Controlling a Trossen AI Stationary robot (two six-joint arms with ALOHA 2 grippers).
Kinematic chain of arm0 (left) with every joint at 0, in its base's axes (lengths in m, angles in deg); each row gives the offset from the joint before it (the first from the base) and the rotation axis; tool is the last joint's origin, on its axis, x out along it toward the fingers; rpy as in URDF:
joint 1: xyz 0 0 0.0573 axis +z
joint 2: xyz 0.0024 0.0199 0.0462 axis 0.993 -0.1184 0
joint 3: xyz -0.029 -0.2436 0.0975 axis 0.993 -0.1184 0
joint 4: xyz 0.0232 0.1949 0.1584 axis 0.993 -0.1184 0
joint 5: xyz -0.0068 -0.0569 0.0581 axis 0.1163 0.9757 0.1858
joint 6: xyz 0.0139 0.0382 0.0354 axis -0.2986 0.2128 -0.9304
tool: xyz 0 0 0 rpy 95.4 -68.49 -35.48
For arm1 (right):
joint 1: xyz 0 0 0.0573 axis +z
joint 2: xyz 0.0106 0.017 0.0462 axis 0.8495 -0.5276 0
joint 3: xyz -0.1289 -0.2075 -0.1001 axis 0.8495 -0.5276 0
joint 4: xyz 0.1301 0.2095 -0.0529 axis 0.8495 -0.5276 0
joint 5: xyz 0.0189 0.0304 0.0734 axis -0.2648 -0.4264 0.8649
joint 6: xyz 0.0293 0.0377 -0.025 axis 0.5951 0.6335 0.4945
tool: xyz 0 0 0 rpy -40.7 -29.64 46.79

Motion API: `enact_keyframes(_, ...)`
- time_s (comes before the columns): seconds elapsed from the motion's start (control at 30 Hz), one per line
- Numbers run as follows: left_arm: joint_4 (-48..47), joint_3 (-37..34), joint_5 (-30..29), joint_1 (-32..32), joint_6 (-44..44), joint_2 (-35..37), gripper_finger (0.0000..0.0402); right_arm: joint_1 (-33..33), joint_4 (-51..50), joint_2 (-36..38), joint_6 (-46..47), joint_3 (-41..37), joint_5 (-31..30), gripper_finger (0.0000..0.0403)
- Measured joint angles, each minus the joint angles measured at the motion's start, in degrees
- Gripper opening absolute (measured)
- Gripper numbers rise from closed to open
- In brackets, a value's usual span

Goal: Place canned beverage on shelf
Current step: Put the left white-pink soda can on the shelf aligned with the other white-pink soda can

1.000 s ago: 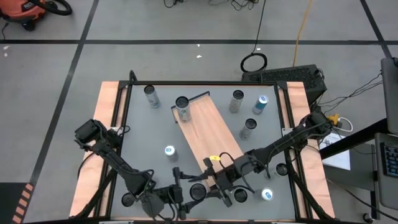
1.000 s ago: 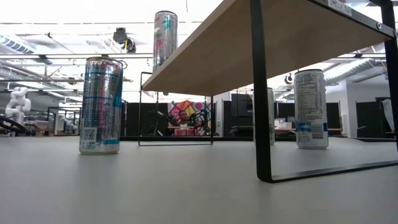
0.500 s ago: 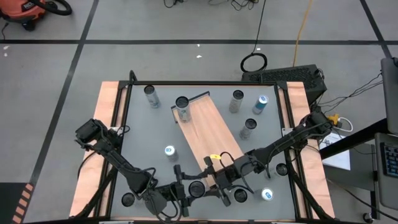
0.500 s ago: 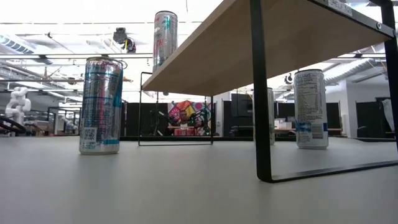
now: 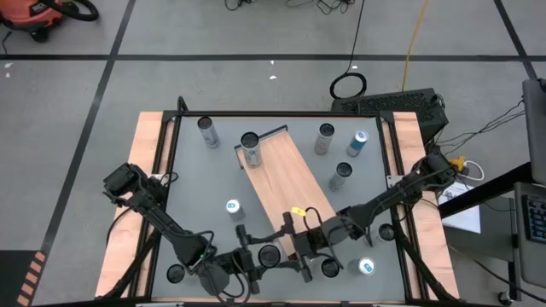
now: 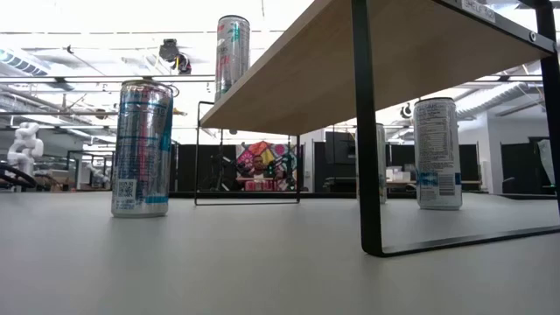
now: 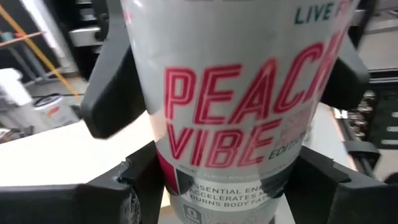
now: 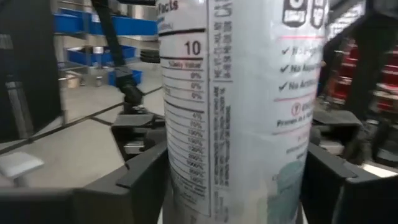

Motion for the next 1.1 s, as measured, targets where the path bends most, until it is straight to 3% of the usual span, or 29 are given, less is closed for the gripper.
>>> enact_keyframes(0.27,-3.4,0.0,-6.5,0.5,6.9,0.0,0.0250,3.4,-0.9,0.0,1.2,3.0,-16.3,0.0298)
enact_keyframes(0.67,-6.1,0.0,-6.4,1.6,10.0,0.0,0.0250,4.5,-12.9,-0.1,3.6,12.1,-20.4,0.0293)
enact_keyframes(1.1,-8.8,0.0,-6.4,1.8,13.5,0.0,0.0250,4.5,-13.2,-0.1,-1.7,12.6,-22.6,0.0293)
